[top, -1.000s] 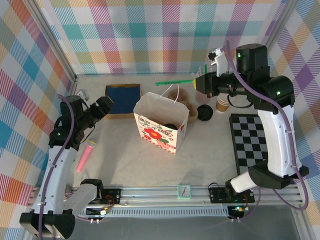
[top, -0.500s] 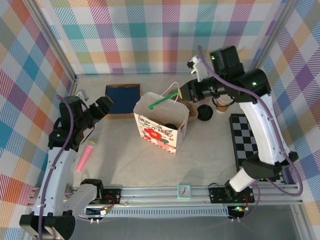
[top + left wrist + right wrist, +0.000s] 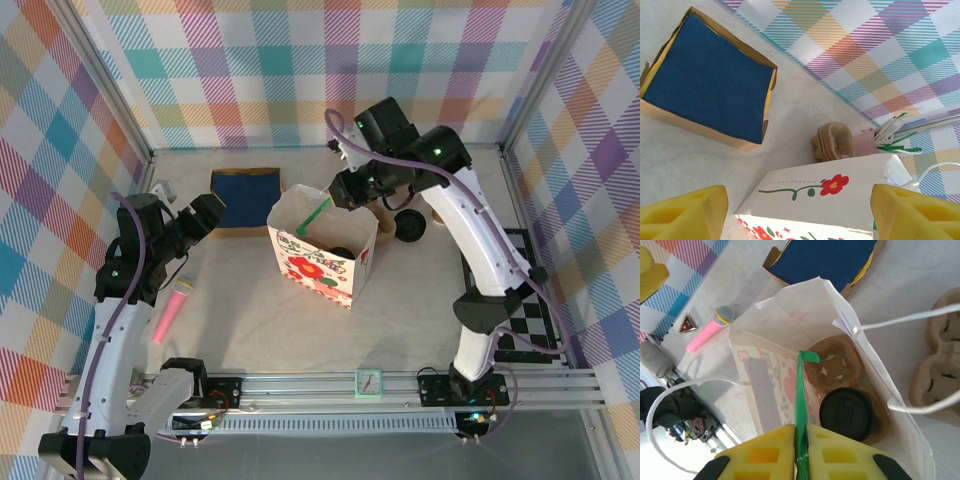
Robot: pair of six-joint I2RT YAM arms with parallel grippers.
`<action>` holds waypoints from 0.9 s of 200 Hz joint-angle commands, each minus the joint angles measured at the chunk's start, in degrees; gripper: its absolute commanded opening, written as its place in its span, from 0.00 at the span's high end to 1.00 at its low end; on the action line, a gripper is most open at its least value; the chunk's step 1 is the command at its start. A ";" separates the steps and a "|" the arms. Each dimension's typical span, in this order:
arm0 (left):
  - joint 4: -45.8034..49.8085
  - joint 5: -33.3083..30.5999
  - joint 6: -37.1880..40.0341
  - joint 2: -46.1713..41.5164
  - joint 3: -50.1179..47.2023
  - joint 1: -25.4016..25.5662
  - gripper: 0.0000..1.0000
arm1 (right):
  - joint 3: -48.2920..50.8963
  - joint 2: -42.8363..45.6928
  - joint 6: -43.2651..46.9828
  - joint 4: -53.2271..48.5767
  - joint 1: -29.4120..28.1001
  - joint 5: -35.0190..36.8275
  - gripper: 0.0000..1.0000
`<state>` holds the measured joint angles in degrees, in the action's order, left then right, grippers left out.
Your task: Pack the takeout coffee
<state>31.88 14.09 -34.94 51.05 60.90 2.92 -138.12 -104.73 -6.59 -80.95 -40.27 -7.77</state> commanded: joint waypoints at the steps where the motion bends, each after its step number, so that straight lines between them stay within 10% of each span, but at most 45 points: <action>1: 0.99 0.77 1.36 -1.37 0.18 0.25 0.25 | -4.80 -2.88 1.05 -3.69 -1.70 4.21 0.86; 180: 1.34 0.00 1.94 -1.68 -1.84 1.00 0.25 | -9.68 -13.61 1.32 -4.90 -5.42 10.73 0.87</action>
<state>32.91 14.04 -33.58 50.22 59.48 3.36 -146.06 -117.10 -6.33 -84.79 -44.99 1.50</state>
